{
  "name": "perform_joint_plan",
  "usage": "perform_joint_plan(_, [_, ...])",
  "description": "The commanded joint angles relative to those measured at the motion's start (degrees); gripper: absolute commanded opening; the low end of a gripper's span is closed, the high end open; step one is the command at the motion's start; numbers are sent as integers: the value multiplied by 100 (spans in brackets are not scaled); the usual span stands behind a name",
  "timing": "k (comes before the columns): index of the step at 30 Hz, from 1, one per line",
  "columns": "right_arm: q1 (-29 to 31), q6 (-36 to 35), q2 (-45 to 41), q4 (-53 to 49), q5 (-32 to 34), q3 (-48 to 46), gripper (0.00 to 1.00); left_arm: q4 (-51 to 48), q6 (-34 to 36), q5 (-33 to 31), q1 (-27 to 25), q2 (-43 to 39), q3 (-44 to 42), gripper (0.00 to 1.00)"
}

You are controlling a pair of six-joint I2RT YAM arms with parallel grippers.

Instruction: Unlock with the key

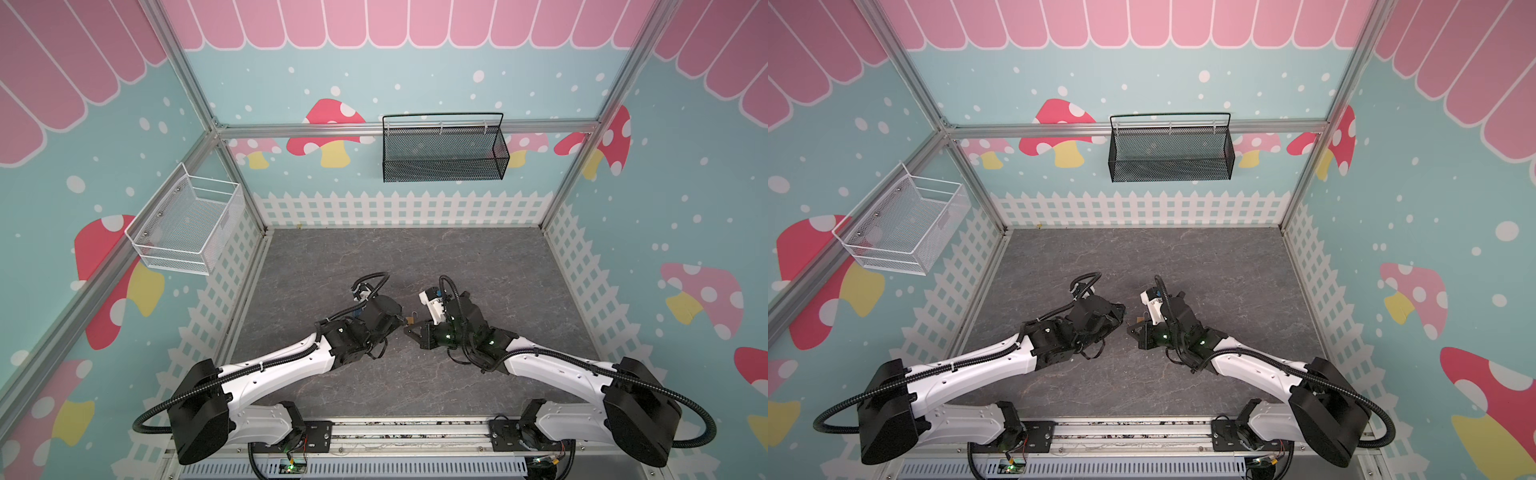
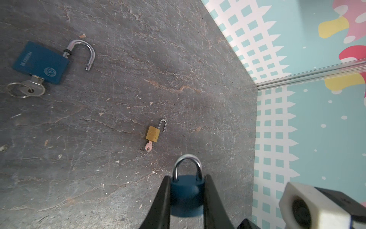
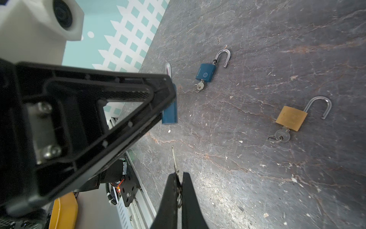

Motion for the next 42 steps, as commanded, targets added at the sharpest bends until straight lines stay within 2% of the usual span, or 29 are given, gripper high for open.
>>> perform_joint_plan(1, [36,163,147,140,4,229,0,-103,75,-201,-46,-134,183,0])
perform_joint_plan(19, [-14,134,123,61,354,337,0,-107,204,-81,-64,-100,228,0])
perform_joint_plan(29, [-131,400,96,207,12,554,0,-306,458,-57,-200,103,496,0])
perform_joint_plan(37, [-147,396,-264,404,107,678,0,-647,591,-209,-257,140,568,0])
perform_joint_plan(42, [-166,626,-350,429,182,615,0,-695,589,-240,-257,83,526,0])
